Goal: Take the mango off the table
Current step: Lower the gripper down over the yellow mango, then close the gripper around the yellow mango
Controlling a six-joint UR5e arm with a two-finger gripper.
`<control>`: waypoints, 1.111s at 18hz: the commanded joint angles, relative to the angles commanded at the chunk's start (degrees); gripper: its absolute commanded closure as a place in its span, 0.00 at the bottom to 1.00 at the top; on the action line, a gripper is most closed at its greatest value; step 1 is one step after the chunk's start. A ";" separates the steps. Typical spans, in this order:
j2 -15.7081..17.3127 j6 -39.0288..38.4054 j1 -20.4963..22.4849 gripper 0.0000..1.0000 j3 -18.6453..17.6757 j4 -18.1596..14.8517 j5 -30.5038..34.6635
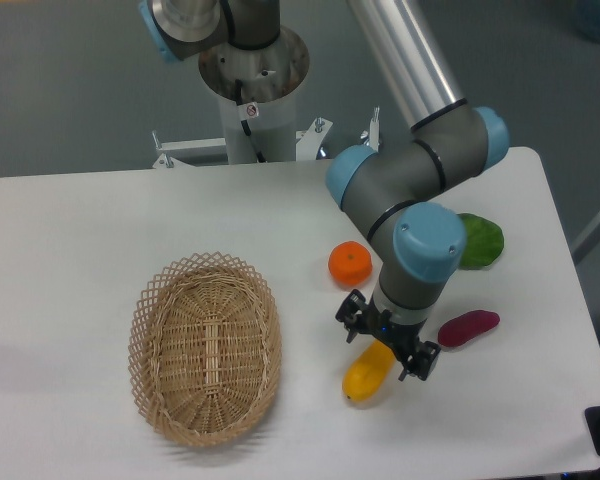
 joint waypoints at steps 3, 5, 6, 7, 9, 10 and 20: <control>-0.53 0.09 -0.09 0.00 -0.97 2.74 0.17; -0.71 0.00 -0.44 0.00 -1.33 3.01 0.26; -0.71 0.00 -0.44 0.00 -1.33 3.01 0.26; -0.80 0.00 -0.44 0.00 -1.33 3.01 0.26; -1.15 0.09 -0.53 0.00 -1.41 3.18 0.35; -1.32 -0.17 -0.79 0.00 -1.42 3.53 0.35; -2.03 -0.44 -1.23 0.00 -3.79 8.36 1.14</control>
